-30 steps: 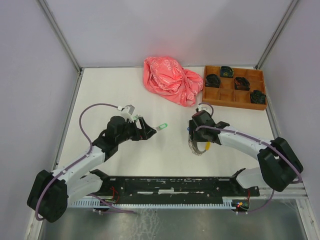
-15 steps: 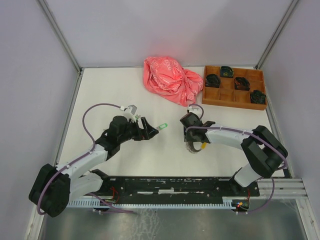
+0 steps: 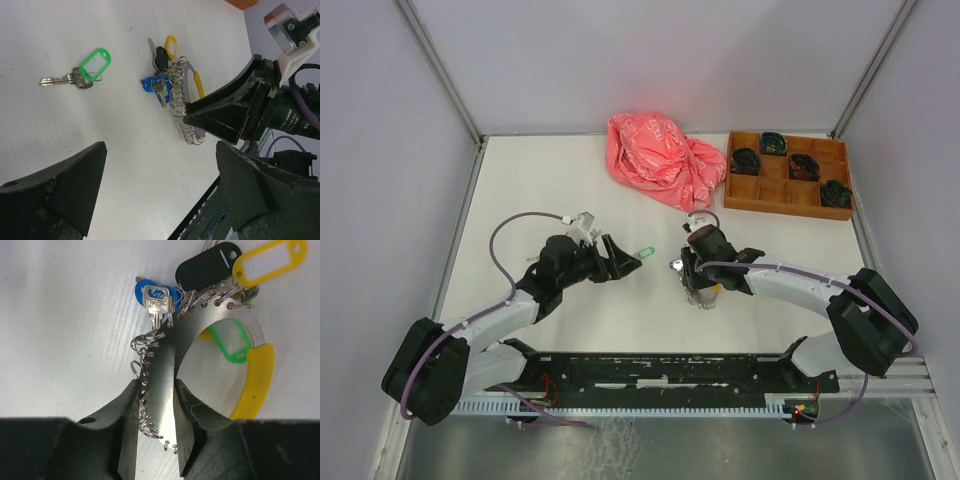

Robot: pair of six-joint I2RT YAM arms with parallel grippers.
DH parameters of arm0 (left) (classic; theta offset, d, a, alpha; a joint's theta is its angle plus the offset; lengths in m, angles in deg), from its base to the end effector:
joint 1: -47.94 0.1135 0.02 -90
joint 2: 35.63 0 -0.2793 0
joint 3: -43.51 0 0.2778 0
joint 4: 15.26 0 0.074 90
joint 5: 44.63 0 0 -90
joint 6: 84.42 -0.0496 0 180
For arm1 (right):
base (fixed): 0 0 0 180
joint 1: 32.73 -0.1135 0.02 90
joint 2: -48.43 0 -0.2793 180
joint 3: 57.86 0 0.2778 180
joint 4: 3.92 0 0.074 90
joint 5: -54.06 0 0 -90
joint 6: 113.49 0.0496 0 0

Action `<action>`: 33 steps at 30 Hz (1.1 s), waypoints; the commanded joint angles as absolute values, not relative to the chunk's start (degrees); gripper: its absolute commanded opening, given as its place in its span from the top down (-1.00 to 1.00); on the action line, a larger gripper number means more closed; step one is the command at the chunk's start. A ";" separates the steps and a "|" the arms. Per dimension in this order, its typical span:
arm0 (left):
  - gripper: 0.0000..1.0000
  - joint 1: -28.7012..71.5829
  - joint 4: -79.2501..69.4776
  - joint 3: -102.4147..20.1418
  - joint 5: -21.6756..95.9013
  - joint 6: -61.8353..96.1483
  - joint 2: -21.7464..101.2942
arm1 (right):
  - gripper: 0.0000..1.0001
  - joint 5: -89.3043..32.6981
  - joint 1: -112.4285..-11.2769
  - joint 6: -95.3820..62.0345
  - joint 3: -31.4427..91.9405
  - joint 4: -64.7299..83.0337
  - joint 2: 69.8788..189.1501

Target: Put the keys on the keyring

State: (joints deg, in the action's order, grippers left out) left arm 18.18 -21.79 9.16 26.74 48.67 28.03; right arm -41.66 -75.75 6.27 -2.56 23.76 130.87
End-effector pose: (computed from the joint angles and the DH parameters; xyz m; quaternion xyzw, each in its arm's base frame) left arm 0.2091 -0.1378 0.1810 -0.0064 0.8267 -0.4328 0.3595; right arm 0.2238 0.2021 0.1628 -0.0949 0.9474 0.1408 0.2712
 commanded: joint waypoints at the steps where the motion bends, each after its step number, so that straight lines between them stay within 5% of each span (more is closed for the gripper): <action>1: -0.91 18.04 -27.88 9.24 23.87 51.59 29.31 | 0.49 -34.33 -76.06 2.00 -4.44 18.40 126.62; 33: -0.32 11.97 -48.02 2.50 11.01 60.47 50.83 | 0.51 -14.85 -76.13 -10.54 -11.46 2.66 120.14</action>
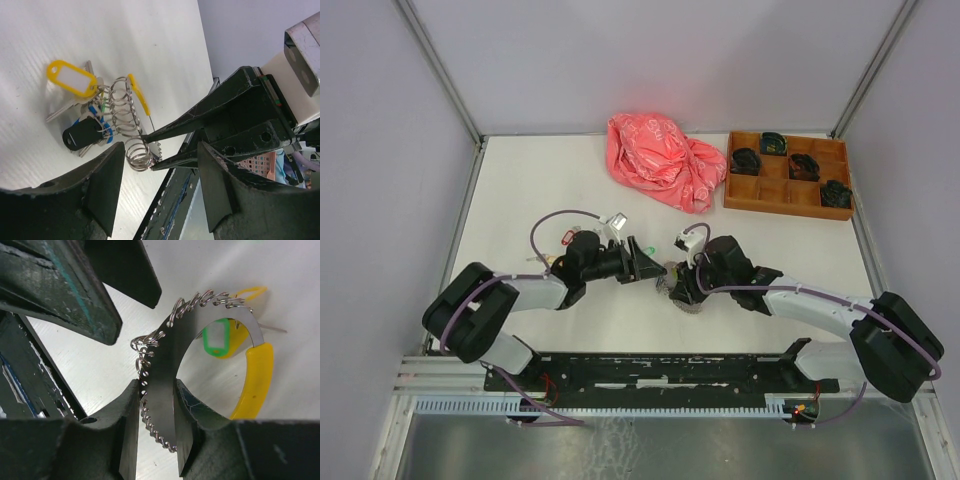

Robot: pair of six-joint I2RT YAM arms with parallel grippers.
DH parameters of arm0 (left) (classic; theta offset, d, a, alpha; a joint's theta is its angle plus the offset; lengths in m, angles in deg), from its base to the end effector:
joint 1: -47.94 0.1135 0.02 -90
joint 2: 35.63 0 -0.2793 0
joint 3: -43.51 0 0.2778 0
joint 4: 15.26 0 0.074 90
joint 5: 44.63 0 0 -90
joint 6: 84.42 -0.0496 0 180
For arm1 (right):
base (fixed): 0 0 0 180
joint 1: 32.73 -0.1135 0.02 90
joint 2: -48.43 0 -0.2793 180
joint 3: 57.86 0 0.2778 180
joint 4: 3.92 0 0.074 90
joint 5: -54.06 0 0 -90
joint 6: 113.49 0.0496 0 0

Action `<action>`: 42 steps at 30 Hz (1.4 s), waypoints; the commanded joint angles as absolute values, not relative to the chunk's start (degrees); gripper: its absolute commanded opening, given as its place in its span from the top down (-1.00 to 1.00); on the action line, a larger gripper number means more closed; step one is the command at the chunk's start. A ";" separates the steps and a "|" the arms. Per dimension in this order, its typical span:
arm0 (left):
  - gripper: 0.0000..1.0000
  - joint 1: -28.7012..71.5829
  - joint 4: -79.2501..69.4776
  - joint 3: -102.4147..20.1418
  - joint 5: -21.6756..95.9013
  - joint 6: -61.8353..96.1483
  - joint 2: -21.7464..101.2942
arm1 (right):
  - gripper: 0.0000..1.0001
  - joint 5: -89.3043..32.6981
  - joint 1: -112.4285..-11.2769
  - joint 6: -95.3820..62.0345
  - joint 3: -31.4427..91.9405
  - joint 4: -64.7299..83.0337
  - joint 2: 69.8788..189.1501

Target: Put the keys on the keyring

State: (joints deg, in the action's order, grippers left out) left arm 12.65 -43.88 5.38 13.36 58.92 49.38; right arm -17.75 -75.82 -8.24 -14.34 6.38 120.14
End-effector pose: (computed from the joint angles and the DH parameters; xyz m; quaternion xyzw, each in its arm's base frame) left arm 0.2263 -0.1924 0.1526 0.0374 0.7946 -0.5533 0.2469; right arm 0.1881 0.1971 0.1721 -0.2806 0.8467 0.3334 0.3053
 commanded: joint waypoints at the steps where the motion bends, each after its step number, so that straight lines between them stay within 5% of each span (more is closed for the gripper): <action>1: -0.29 11.77 -47.93 2.19 10.79 60.43 51.37 | 0.50 -14.62 -76.14 -10.69 -11.44 2.74 119.89; 10: -0.07 10.16 -46.71 -0.58 10.57 59.45 56.52 | 0.49 -13.55 -76.23 -12.94 -11.45 3.49 118.73; 17: 0.44 9.99 -43.79 -2.39 11.65 57.32 57.64 | 0.48 -13.96 -76.41 -15.07 -11.29 4.54 118.45; 20: 0.43 9.49 -41.62 -3.45 11.99 56.73 58.04 | 0.47 -14.37 -76.57 -15.96 -10.56 5.43 118.27; 26: -0.09 9.01 -33.35 -4.30 15.65 54.05 57.60 | 0.47 -15.88 -76.76 -17.41 -9.45 6.15 118.43; 32: -0.12 9.01 -30.86 -5.15 17.15 53.17 58.78 | 0.47 -15.85 -76.81 -17.84 -8.74 5.78 118.83; 36: 0.07 8.77 -33.06 -5.68 15.76 54.36 59.94 | 0.47 -15.65 -76.95 -18.16 -8.65 5.40 119.14; 42: 0.66 8.58 -37.31 -4.11 17.04 55.27 55.84 | 0.36 -16.60 -77.02 -18.68 -8.86 5.75 119.74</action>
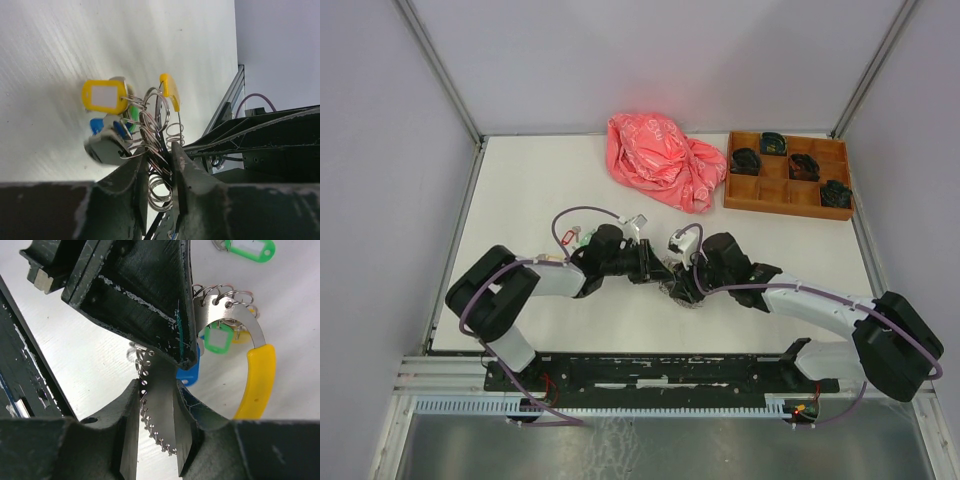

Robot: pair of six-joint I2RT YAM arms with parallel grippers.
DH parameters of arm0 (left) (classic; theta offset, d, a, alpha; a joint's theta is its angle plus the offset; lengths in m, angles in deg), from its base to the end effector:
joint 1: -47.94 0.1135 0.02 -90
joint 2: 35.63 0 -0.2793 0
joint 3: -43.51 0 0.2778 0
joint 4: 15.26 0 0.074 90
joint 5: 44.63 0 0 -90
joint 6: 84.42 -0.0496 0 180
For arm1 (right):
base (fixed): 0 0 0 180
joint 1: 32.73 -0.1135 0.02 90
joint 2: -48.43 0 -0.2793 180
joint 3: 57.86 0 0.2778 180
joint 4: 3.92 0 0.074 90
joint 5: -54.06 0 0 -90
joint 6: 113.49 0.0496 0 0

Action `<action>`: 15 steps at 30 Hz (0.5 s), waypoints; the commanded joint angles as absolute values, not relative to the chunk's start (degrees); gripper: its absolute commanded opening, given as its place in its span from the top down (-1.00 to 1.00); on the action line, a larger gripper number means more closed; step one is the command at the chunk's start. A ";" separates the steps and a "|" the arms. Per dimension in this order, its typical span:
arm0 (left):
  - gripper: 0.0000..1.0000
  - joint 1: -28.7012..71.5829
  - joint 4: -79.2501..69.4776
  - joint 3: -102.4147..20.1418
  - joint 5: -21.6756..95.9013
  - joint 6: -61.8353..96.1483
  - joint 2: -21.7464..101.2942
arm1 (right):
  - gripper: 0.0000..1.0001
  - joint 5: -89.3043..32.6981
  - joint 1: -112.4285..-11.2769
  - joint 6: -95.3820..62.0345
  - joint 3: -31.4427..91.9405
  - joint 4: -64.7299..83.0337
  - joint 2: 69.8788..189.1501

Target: Put the keys on the keyring

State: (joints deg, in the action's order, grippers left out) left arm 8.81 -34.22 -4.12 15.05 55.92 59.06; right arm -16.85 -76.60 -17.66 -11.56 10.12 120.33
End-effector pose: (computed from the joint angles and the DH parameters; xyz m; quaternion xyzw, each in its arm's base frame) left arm 0.2442 -0.2309 0.1335 0.0530 0.8369 -0.5087 0.1948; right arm 0.1883 0.2035 0.1818 -0.3575 0.8207 0.3125 0.3177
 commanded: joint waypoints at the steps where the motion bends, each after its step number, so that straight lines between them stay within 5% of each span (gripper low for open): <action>1: 0.75 8.58 -37.28 -3.86 17.77 54.97 54.85 | 0.29 -17.00 -77.02 -18.66 -8.82 6.16 119.50; 3: 0.94 8.51 -35.93 -3.77 19.76 53.85 52.67 | 0.17 -18.34 -77.15 -18.55 -8.57 7.56 118.26; 8: 0.95 5.84 -26.97 -5.69 29.28 46.20 47.04 | -0.20 -22.77 -77.52 -17.76 -9.28 9.09 112.01; 15: 0.95 -3.41 -14.88 -10.28 53.78 34.80 41.71 | -0.37 -24.86 -77.86 -17.68 -11.03 9.32 106.06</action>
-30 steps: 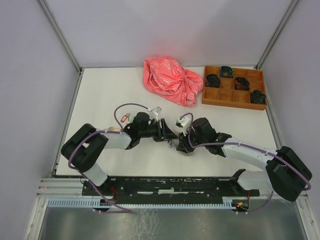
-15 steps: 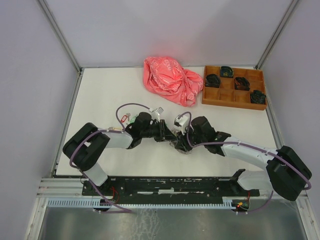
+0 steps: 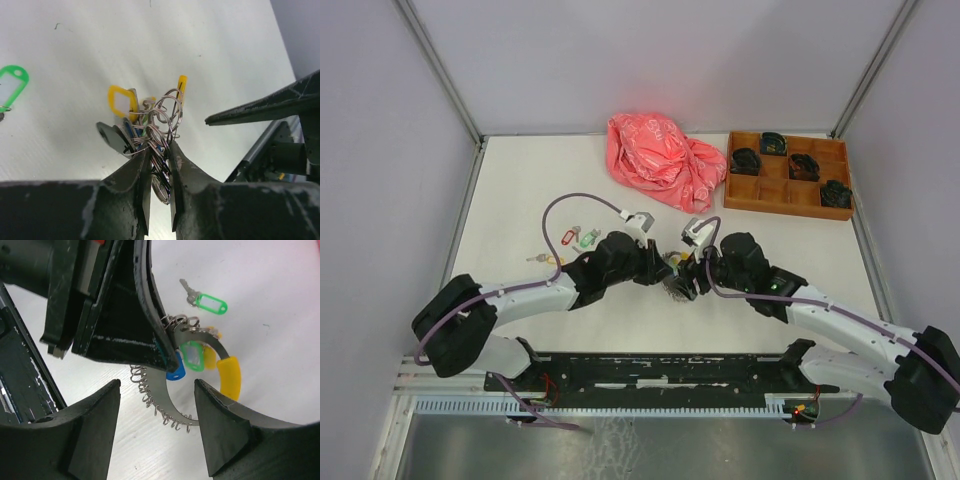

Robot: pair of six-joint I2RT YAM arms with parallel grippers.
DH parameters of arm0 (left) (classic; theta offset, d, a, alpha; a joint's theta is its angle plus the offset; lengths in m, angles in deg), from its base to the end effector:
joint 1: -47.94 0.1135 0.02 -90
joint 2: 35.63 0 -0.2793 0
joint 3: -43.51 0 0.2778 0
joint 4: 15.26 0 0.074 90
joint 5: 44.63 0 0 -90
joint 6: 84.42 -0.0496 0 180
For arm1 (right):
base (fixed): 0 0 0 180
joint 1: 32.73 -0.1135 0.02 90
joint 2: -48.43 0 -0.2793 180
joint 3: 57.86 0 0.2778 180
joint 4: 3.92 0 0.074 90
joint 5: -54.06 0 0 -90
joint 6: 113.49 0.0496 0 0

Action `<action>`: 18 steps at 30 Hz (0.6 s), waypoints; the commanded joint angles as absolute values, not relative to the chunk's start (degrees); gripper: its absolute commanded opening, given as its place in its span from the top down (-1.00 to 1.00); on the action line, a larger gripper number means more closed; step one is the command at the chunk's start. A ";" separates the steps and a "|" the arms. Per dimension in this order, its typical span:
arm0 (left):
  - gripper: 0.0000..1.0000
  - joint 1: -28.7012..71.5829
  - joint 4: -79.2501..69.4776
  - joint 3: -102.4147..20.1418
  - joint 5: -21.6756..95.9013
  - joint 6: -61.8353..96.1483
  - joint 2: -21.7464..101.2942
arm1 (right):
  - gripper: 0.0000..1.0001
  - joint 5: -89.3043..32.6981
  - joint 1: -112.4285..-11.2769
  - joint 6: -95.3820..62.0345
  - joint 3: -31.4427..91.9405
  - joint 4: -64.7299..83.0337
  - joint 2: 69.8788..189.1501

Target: Put the keys on the keyring

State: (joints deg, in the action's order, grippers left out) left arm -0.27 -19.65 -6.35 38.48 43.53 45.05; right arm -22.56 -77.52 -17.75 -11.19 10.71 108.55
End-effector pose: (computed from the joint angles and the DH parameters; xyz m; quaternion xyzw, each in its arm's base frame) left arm 0.2113 -0.2453 0.1919 0.1074 0.8423 -0.3964 0.3491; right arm 0.1757 0.1905 0.2335 -0.3411 0.7827 0.3084 0.4194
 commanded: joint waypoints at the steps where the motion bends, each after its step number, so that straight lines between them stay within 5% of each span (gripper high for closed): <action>1: 0.95 -3.41 -13.93 -10.85 54.80 34.76 41.78 | -0.39 -25.04 -77.89 -17.72 -11.53 8.85 105.61; 18: 0.95 -3.49 0.19 -20.58 57.86 51.55 45.19 | -0.15 -27.66 -79.93 -8.23 -11.31 0.22 112.11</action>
State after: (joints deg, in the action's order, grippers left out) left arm -3.54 -1.70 -16.91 56.14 44.54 44.62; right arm -26.18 -78.99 -12.42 -12.50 4.46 109.71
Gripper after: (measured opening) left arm 0.232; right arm 0.597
